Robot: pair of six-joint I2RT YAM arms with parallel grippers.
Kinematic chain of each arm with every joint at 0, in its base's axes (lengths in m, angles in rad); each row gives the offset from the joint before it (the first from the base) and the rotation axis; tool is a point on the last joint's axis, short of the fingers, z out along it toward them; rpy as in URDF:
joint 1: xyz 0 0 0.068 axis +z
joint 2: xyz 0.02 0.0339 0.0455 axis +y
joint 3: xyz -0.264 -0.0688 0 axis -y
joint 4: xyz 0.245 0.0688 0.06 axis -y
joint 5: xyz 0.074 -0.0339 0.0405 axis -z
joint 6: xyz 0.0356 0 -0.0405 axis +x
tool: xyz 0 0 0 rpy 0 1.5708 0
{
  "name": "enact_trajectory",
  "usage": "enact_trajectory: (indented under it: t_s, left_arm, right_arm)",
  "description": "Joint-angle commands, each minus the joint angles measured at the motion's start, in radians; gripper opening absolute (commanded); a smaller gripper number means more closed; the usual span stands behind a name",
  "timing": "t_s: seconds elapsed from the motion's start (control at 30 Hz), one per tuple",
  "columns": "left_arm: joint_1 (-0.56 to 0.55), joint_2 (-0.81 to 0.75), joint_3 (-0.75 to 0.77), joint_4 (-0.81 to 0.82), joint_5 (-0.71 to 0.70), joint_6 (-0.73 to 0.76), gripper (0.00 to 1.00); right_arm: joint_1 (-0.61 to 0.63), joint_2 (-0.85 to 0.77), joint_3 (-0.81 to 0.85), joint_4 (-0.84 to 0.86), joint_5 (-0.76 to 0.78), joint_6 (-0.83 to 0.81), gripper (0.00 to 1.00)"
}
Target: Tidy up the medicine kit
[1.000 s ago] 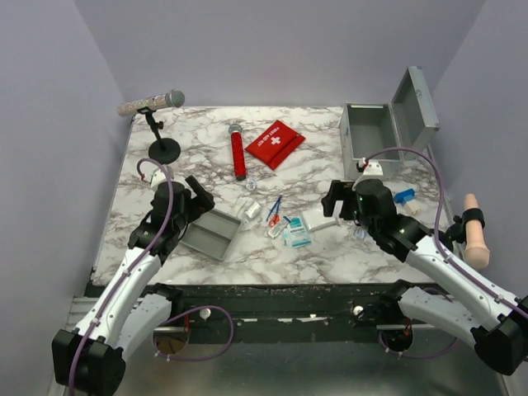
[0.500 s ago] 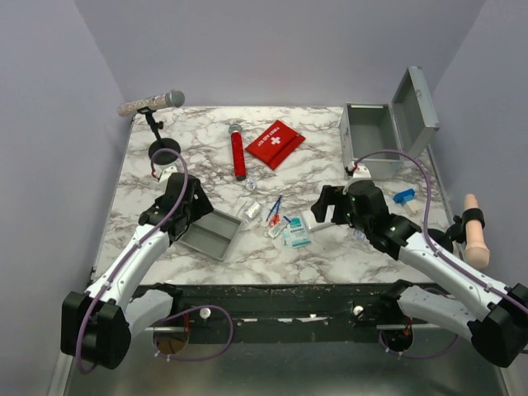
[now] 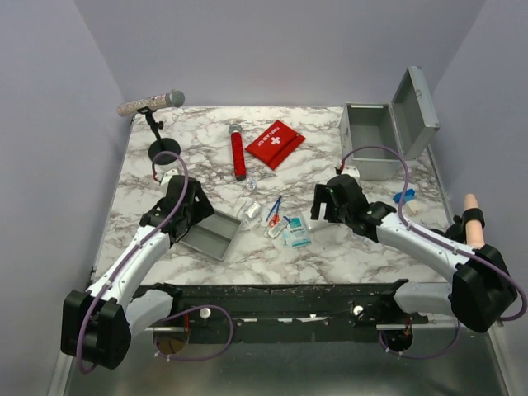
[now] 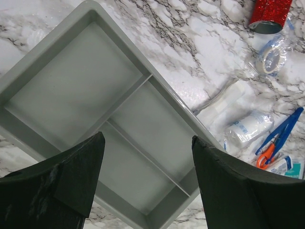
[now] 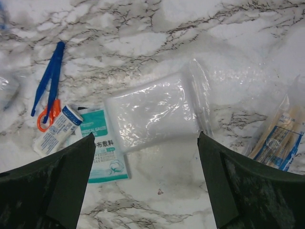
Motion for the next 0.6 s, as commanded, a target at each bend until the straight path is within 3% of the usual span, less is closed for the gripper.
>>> enact_trajectory:
  t_s: [0.0,0.2,0.4,0.57]
  left_arm:
    - [0.001,-0.041,-0.015,0.043,0.083,-0.032,0.85]
    - [0.001,-0.045,-0.025,0.056,0.096,-0.027,0.85]
    - [0.001,-0.058,-0.021,0.043,0.117,-0.026,0.86]
    - [0.001,-0.081,-0.021,0.059,0.129,-0.018,0.86]
  right_arm:
    - [0.003,0.035,0.003,-0.056,0.094,0.072,1.00]
    - [-0.034,0.140,0.046,-0.085,0.117,0.105,1.00]
    - [-0.167,0.168,0.014,-0.017,-0.011,0.125,0.99]
    - [-0.197,0.205,0.037,0.034,-0.105,0.077,0.93]
